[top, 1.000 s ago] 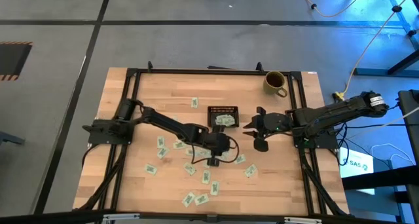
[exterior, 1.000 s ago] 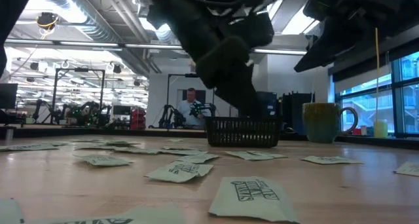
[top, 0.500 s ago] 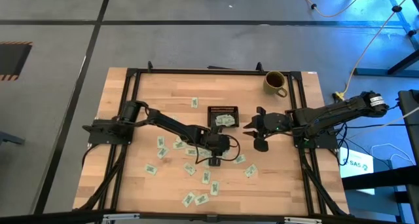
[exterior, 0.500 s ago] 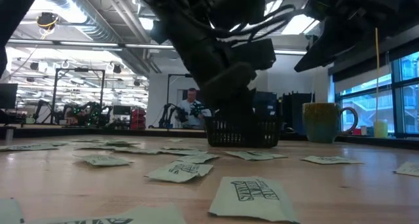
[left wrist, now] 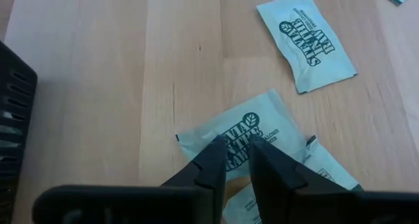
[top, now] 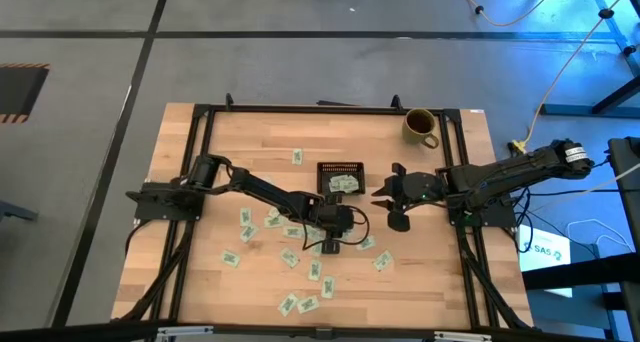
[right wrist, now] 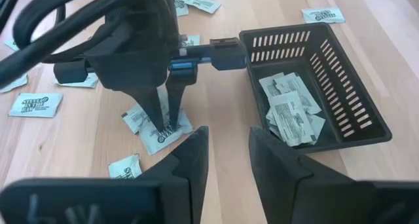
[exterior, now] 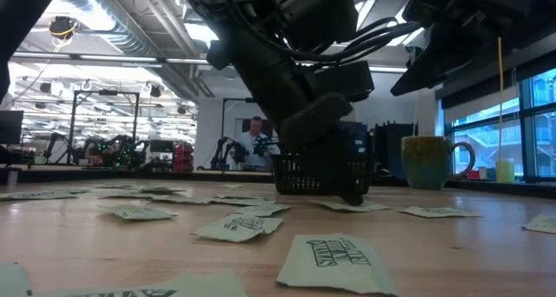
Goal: Pick and place Stevia / Truvia into bins
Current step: Put the stevia packet into the black basket
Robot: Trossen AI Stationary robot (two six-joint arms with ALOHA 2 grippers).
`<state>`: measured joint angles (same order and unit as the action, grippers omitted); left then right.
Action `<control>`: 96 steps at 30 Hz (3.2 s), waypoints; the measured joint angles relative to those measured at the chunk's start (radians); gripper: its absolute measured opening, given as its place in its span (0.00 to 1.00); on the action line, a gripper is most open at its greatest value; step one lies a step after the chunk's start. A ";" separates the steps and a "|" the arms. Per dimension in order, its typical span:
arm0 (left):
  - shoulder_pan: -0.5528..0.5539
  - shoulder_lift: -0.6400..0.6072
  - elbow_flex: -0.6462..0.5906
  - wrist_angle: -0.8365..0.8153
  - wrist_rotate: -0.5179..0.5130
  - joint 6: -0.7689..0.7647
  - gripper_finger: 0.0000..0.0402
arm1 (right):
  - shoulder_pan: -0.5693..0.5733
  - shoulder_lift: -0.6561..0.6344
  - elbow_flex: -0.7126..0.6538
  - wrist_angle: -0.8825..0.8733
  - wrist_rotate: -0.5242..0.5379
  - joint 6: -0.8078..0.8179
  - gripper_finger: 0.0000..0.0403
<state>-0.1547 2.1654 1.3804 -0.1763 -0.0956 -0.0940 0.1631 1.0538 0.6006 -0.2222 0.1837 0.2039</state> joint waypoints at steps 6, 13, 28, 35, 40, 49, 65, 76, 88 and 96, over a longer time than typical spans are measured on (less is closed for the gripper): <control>0.000 0.001 -0.001 -0.003 0.004 0.019 0.07 | 0.000 0.000 0.000 0.000 0.000 0.000 0.28; -0.001 -0.014 -0.004 -0.011 0.005 0.036 0.01 | 0.000 0.000 0.000 0.000 0.000 -0.002 0.28; 0.028 -0.220 -0.009 -0.088 -0.286 0.133 0.01 | 0.000 0.000 0.000 -0.011 0.000 0.001 0.28; 0.118 -0.214 -0.017 -0.091 -0.337 0.009 0.01 | 0.000 0.000 0.000 -0.013 0.000 0.002 0.28; 0.171 -0.199 -0.018 -0.117 -0.295 -0.084 0.01 | 0.000 0.000 0.000 -0.014 0.000 0.002 0.28; 0.197 -0.167 -0.019 -0.126 -0.224 -0.087 0.01 | 0.000 0.000 0.000 -0.019 -0.001 0.002 0.28; 0.195 -0.167 -0.018 -0.109 -0.278 -0.086 0.15 | 0.151 0.031 0.000 0.087 -0.134 -0.052 0.28; 0.193 -0.167 -0.018 -0.104 -0.270 -0.103 0.15 | 0.170 0.294 -0.001 0.135 -0.133 -0.056 0.28; 0.193 -0.167 -0.018 -0.100 -0.270 -0.103 0.15 | 0.172 0.512 0.000 0.169 -0.131 -0.074 0.28; 0.193 -0.167 -0.018 -0.100 -0.270 -0.103 0.15 | 0.172 0.538 0.003 0.152 -0.123 -0.052 0.21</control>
<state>0.0383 1.9984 1.3628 -0.2768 -0.3653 -0.1970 0.3347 1.5917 0.6037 -0.0700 0.0605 0.1516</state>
